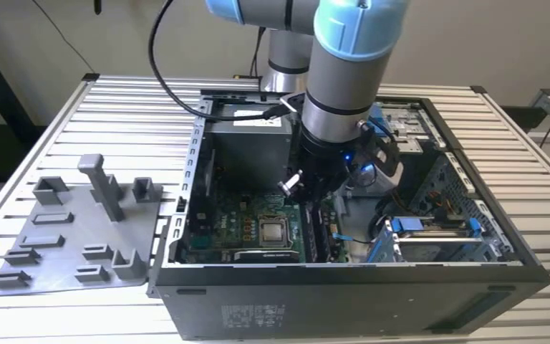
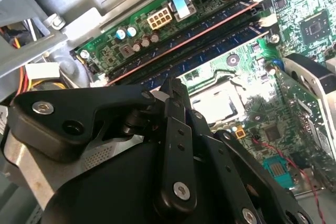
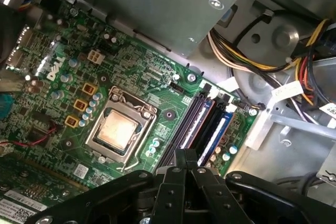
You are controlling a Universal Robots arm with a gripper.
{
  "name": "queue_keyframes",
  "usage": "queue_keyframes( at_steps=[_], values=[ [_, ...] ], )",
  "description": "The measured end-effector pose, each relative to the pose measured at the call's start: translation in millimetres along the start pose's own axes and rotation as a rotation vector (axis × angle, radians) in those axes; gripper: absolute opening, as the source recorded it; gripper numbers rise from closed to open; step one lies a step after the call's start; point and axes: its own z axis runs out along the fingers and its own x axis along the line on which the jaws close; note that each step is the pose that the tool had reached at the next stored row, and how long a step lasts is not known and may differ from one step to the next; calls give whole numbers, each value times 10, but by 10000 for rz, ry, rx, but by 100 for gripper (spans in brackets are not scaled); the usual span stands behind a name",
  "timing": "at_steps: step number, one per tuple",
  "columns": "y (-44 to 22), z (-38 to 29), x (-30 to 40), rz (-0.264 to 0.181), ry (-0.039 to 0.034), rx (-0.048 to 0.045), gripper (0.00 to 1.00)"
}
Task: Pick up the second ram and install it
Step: 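Press down the second ram until it locks into place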
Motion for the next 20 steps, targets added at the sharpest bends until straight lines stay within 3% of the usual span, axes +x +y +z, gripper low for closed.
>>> queue_keyframes(
  at_steps=[6,20],
  values=[
    [0,1,0,-748,7,-20,11],
    [0,1,0,-3138,-132,14,11]
  ],
)
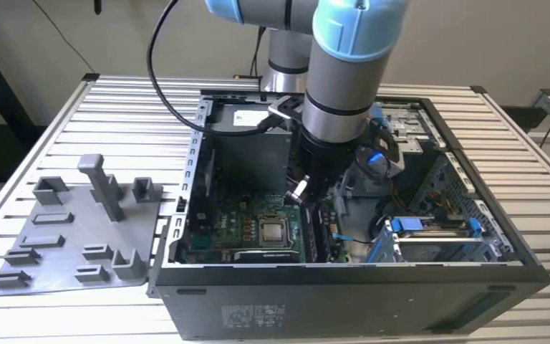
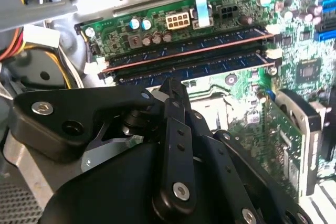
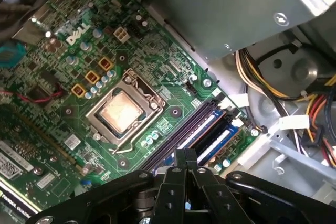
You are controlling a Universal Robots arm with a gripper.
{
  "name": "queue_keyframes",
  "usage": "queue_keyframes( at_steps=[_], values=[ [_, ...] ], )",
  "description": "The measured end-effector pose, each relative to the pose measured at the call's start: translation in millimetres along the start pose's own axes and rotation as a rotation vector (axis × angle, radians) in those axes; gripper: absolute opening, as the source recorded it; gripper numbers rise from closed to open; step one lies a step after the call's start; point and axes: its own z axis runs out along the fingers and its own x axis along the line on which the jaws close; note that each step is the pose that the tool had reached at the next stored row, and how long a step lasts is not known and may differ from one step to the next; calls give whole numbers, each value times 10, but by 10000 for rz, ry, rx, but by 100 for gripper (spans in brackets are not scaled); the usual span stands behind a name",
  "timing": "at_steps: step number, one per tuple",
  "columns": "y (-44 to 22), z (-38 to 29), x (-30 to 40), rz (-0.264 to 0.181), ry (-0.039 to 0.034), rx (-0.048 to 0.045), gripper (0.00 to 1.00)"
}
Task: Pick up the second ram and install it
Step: 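Press down the second ram until it locks into place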
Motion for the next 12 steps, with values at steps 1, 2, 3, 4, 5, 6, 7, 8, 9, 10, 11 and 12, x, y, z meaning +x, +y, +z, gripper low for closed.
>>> queue_keyframes(
  at_steps=[1,2,3,4,5,6,7,8,9,10,11,12],
  values=[
    [0,0,0,-169,-8,1,11],
    [0,0,0,-334,-17,4,11],
    [0,0,0,-497,-28,9,11],
    [0,0,0,-657,-40,15,11],
    [0,0,0,-819,-53,23,11],
    [0,0,0,-977,-67,29,11],
    [0,0,0,-1124,-76,32,11],
    [0,1,0,-1257,-82,31,11],
    [1,1,1,-1373,-81,26,11],
    [1,1,1,-1493,-78,21,11],
    [2,1,2,-1615,-75,14,11],
    [2,1,2,-1748,-72,4,11]
  ],
)
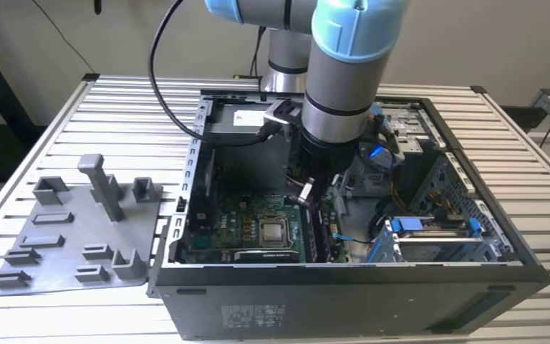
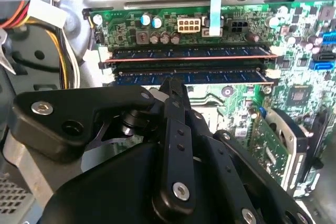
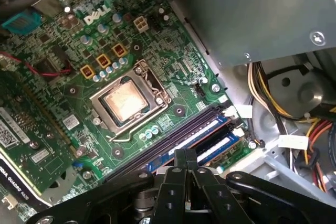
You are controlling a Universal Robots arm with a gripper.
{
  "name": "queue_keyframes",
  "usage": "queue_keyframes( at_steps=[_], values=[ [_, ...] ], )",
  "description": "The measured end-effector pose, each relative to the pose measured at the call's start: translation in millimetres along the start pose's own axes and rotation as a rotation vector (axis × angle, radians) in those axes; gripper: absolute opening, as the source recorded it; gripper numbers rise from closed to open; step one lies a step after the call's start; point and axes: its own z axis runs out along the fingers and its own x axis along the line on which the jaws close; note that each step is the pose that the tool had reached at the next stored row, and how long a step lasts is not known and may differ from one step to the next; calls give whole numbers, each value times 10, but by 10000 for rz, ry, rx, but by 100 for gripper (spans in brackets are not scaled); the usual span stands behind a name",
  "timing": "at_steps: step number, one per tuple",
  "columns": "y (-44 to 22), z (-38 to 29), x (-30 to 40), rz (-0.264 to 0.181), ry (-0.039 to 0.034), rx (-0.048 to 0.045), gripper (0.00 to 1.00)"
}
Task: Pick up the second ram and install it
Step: 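Press down the second ram until it locks into place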
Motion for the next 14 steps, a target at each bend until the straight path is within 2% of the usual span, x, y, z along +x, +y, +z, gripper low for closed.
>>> queue_keyframes(
  at_steps=[5,14],
  values=[
    [0,1,0,-646,10,-44,11],
    [-1,4,0,-1865,87,-80,11]
  ],
)
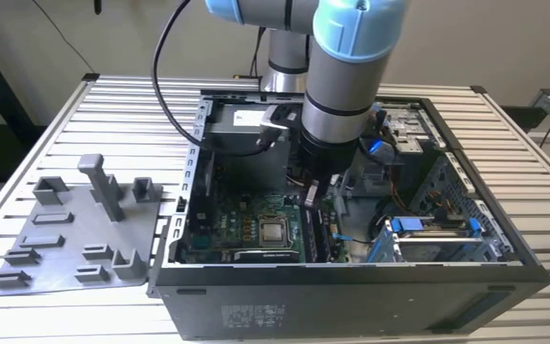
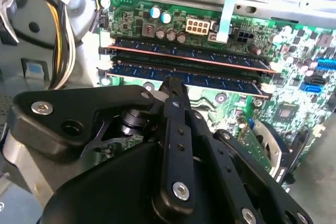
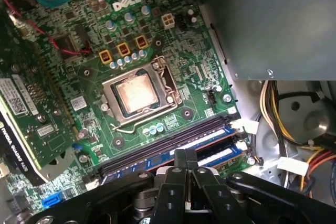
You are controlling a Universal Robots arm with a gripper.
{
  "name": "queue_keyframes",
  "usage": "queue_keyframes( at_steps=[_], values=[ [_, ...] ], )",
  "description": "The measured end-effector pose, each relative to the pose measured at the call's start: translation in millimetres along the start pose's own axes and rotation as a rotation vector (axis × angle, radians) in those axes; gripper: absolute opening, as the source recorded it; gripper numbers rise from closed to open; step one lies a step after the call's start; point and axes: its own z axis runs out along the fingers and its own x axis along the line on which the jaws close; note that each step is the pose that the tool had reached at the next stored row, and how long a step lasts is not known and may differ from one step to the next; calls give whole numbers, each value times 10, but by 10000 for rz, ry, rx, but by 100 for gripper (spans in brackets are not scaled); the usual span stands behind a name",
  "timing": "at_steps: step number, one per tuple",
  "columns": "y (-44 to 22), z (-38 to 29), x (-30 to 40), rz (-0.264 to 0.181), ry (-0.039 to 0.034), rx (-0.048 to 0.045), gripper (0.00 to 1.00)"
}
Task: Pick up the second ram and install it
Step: 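Press down the second ram until it locks into place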
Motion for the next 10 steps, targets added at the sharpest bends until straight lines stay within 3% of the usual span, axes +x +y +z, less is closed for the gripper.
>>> queue_keyframes(
  at_steps=[5,10],
  values=[
    [-1,0,0,-626,48,15,11],
    [0,2,0,-1328,35,40,11]
  ],
)
